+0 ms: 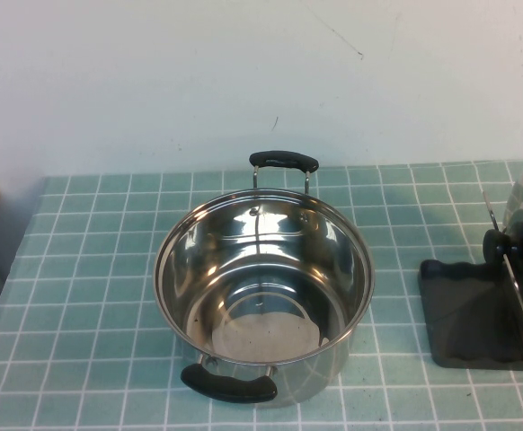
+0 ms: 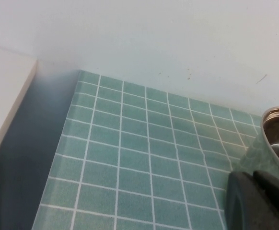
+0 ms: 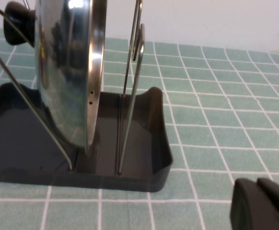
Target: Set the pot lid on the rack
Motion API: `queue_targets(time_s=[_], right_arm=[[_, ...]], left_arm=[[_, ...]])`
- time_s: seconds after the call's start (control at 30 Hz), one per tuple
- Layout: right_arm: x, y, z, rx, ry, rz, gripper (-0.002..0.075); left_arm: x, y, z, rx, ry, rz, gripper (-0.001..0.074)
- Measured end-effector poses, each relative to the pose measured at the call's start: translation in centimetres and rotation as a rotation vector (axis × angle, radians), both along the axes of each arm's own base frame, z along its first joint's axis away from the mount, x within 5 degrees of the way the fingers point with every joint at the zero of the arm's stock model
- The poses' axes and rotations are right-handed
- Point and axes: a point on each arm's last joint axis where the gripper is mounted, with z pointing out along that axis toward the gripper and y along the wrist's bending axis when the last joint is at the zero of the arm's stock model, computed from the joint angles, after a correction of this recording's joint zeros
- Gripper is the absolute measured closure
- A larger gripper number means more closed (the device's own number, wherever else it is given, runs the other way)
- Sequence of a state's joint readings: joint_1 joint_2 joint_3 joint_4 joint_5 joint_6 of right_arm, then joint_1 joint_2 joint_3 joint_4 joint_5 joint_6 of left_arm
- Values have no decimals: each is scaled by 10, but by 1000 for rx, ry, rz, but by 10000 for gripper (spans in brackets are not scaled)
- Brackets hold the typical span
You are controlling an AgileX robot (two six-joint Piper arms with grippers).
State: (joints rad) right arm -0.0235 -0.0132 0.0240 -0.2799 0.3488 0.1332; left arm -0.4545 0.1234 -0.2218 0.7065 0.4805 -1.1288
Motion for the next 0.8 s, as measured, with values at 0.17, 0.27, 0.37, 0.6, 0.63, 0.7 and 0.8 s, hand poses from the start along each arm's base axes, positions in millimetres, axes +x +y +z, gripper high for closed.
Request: queue_targets(time_s=[0.17,0.27,0.37,0.6,0.63,0.7,0.8], right_arm=[[0,0,0,0,2,0,727],[0,0,0,0,2,0,727],[0,0,0,0,2,0,727],[0,0,0,2,1,-1,728],[0,0,0,2,1,-1,728],[0,0,0,2,1,-1,728],[0,0,0,0,2,0,728]], left_arm=[[-1,-3,-8,-33,45,-23,737],[-2,-5,-24,6,93,-42,737],[-4,-8,-41,99,104,-69,737],[-5,-6,-55,160,-40,37,737],[-4,-4,-56,169,-46,67,737],[-4,-1,-59,173,-44,117,737],[-4,1,-60,177,-45,166,737]])
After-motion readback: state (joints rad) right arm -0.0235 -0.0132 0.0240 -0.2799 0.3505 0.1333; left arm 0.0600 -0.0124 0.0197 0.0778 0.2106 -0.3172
